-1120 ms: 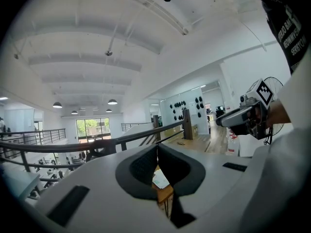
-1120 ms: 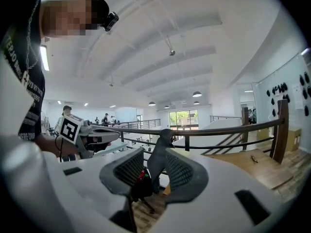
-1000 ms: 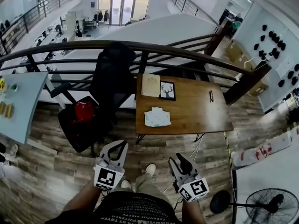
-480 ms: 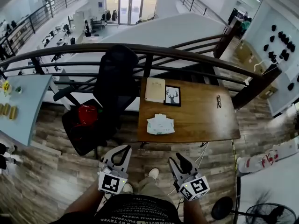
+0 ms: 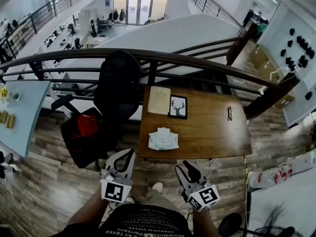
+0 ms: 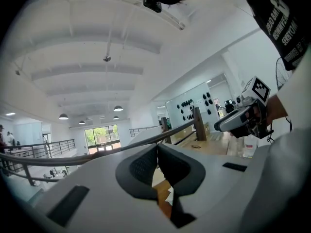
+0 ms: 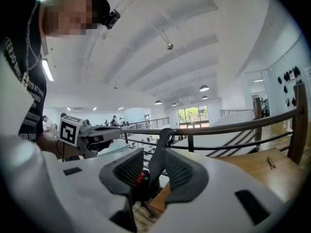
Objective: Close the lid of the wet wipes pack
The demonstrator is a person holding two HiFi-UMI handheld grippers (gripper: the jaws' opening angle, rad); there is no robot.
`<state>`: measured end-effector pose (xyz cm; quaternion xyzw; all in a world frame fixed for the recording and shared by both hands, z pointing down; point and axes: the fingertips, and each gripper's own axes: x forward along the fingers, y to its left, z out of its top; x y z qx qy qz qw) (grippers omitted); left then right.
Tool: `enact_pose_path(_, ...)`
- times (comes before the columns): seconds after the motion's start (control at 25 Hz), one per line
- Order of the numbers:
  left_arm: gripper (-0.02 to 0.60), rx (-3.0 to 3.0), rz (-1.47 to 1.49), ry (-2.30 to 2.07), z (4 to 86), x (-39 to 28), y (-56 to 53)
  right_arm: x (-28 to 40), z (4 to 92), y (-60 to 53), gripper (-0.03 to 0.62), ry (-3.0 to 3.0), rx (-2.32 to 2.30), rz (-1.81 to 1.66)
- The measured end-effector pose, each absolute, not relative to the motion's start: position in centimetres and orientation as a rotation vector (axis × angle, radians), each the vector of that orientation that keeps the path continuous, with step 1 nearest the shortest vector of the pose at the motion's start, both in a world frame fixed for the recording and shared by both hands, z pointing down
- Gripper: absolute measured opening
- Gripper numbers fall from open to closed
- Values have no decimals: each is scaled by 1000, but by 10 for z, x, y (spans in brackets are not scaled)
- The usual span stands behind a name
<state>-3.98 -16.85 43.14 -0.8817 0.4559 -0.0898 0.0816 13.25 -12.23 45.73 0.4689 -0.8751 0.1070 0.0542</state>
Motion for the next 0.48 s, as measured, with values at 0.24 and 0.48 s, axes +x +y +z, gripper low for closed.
enact_pose_path(0.24,28,-2643,-254,1390,423,-11,-191,164,448,-146,140,-2681,1420,308)
enact_pose_path(0.48,28,-2624,-261,1450,428,10,-207,188,451,-167,140,-2709,1352,301)
